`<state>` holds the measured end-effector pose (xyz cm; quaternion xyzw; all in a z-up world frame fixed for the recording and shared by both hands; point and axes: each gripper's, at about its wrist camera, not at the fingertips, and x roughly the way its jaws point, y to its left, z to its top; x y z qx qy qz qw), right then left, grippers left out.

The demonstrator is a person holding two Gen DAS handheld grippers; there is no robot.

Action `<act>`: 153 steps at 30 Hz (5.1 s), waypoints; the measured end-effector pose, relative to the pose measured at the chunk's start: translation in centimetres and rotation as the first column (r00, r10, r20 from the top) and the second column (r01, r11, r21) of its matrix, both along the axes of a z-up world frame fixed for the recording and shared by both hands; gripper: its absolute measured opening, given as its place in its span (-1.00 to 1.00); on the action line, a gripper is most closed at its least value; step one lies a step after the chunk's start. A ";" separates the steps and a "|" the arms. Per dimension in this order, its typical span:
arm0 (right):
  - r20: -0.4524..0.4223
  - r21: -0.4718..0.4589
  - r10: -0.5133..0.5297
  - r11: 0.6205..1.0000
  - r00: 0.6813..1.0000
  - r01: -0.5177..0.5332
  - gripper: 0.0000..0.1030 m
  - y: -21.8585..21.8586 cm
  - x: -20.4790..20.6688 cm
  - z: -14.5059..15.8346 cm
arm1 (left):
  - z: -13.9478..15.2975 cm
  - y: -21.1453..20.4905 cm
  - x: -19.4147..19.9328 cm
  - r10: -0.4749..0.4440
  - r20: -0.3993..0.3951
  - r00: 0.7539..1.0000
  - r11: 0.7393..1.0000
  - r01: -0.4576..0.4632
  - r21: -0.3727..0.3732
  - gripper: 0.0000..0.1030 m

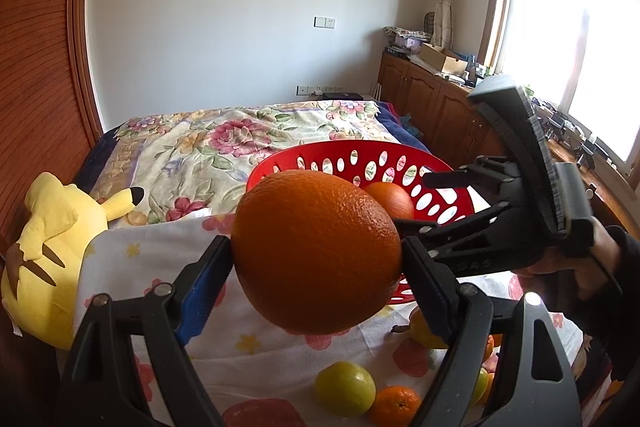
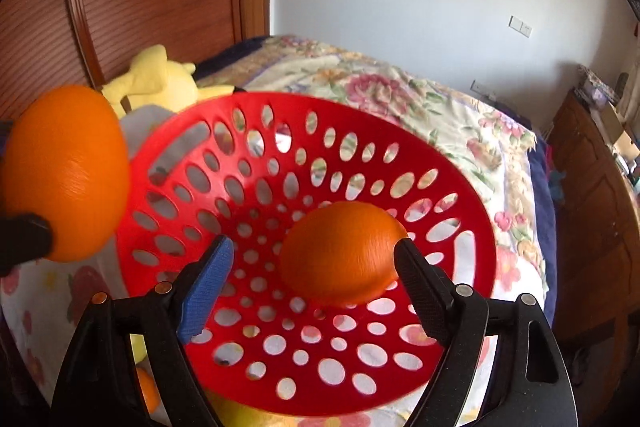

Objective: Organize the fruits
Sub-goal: 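Open right tool to drop its orange in basket while left tool releases its orange, then move right tool to the yellow pear while left tool approaches a green apple, then close right tool on the yellow pear while left tool grasps the green apple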

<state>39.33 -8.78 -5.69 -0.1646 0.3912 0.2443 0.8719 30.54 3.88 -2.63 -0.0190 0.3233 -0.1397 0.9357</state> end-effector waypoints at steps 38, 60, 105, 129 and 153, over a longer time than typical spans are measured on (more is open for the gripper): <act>0.056 0.214 -0.080 0.975 0.995 0.066 0.65 -9.9 -6.6 1.8 | -3.3 -9.3 4.4 -0.025 -0.060 0.998 0.988 0.034 0.149 0.63; 0.065 0.258 -0.146 0.958 0.987 0.125 0.65 -11.5 -15.5 -0.7 | -3.7 -5.8 -8.2 -0.036 0.000 0.999 0.997 0.036 0.061 0.66; -0.003 0.227 -0.147 0.963 0.989 0.144 0.16 -12.5 -23.1 -8.2 | -9.2 -10.2 -15.1 -0.117 -0.051 0.992 0.993 0.117 0.002 0.57; 0.014 0.274 -0.178 0.947 0.984 0.167 0.16 -13.0 -23.1 -8.9 | -9.5 -11.7 -10.8 -0.144 -0.098 0.985 0.990 0.144 -0.016 -0.05; 0.012 0.266 -0.177 0.949 0.984 0.167 0.16 -13.0 -23.0 -8.9 | -9.9 -12.2 -9.8 -0.176 -0.155 0.972 0.983 0.183 0.030 0.01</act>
